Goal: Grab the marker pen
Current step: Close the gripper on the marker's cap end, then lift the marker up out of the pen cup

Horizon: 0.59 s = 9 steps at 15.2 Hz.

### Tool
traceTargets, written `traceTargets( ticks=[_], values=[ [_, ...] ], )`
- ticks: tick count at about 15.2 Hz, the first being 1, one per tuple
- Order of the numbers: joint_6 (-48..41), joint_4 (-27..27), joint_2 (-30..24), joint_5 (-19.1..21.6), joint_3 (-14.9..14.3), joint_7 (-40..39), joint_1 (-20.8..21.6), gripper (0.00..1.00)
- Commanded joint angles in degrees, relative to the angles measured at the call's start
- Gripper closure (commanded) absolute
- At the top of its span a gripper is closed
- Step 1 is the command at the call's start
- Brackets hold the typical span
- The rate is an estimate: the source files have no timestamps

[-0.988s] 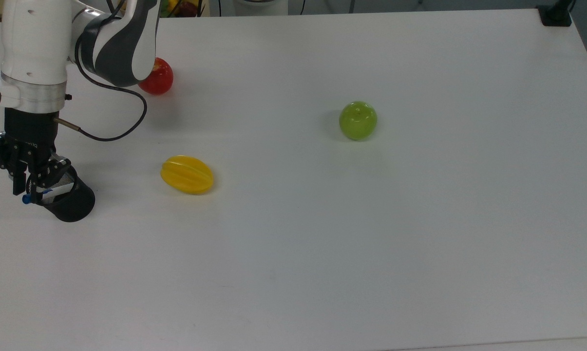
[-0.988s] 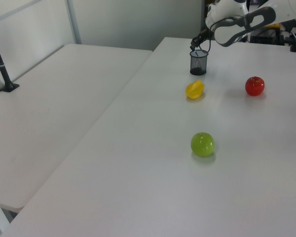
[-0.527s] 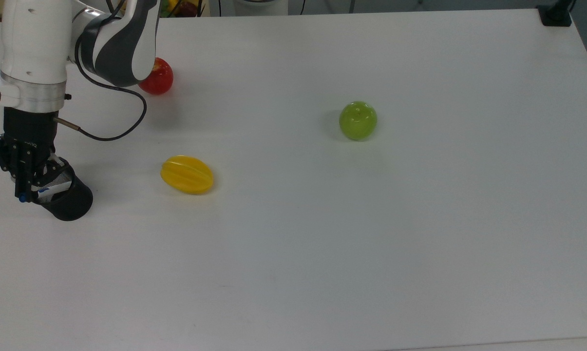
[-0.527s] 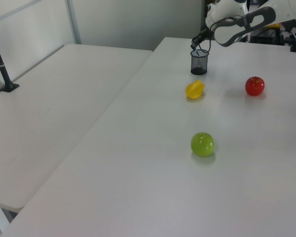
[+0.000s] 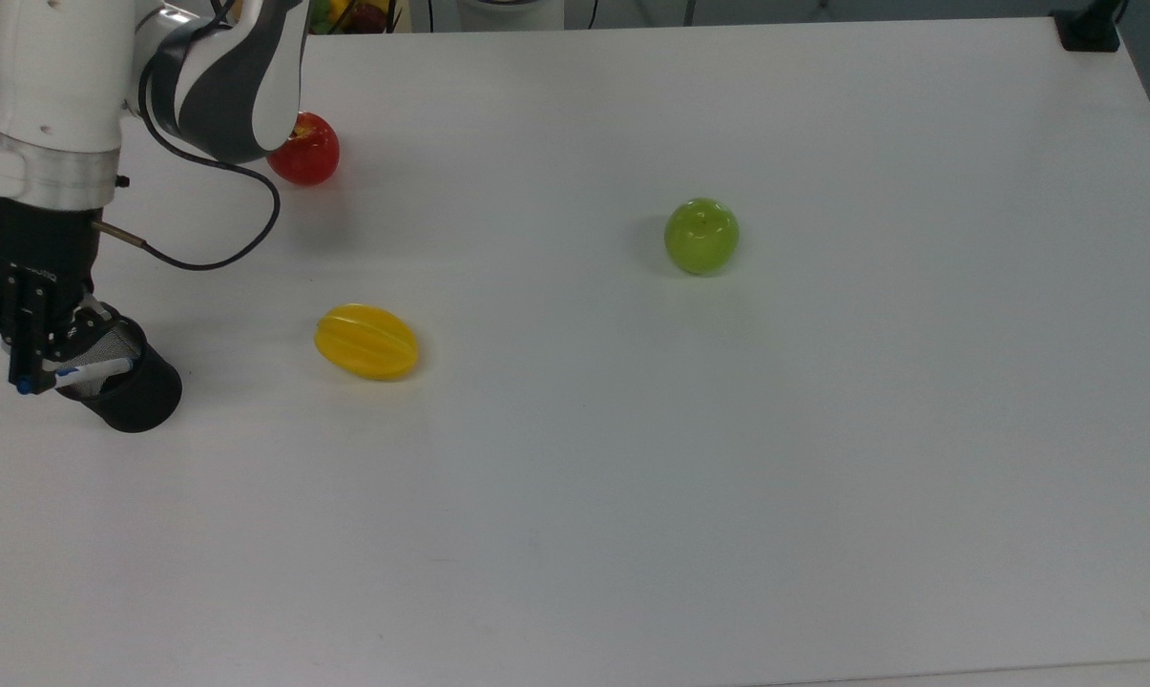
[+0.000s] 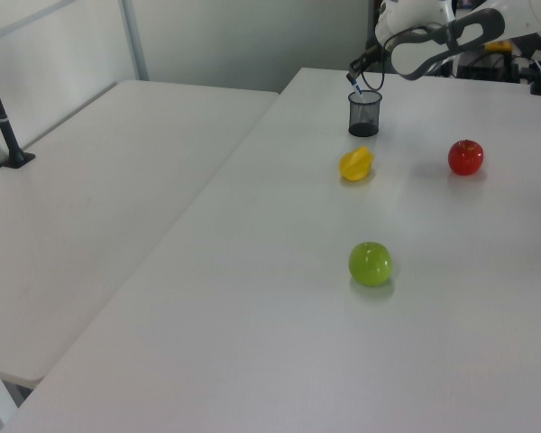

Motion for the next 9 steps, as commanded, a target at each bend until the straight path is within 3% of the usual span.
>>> traceTargets(
  ticks=[1,6,9],
  values=[
    [0.8,-1.21,-4.58,0.22,0.05,-0.34,0.23,0.96],
    [0.63,-1.3,-9.68,2.76,0.32,0.01,0.76,0.97],
    [-3.91,-1.82,-11.88,3.82,0.93,-0.07,2.07,0.97]
  ],
)
